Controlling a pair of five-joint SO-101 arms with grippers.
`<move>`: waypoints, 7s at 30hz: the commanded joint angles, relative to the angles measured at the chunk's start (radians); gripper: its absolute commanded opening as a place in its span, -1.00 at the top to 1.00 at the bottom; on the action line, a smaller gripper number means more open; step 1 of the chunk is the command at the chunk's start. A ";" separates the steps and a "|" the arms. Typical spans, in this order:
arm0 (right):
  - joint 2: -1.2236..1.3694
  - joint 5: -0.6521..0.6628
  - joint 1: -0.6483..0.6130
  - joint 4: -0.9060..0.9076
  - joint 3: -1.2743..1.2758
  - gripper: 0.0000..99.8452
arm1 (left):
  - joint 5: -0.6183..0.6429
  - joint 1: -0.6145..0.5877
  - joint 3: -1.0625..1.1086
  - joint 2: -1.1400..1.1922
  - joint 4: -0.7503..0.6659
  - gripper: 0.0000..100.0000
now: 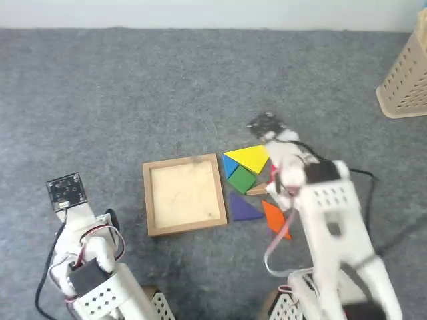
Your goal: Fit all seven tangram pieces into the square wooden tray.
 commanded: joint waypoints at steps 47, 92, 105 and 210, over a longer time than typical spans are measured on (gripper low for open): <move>0.464 -0.523 -0.024 -0.427 -0.204 0.31 | 0.009 0.003 -0.019 -0.011 0.003 0.55; 0.567 -0.456 0.116 -0.344 -0.238 0.56 | 0.009 0.003 -0.019 -0.011 0.003 0.55; 0.183 -0.450 0.139 -0.331 -0.048 0.56 | 0.009 0.003 -0.019 -0.011 0.003 0.55; 0.478 -0.138 -0.001 -0.217 -0.068 0.67 | 0.009 0.003 -0.019 -0.011 0.003 0.55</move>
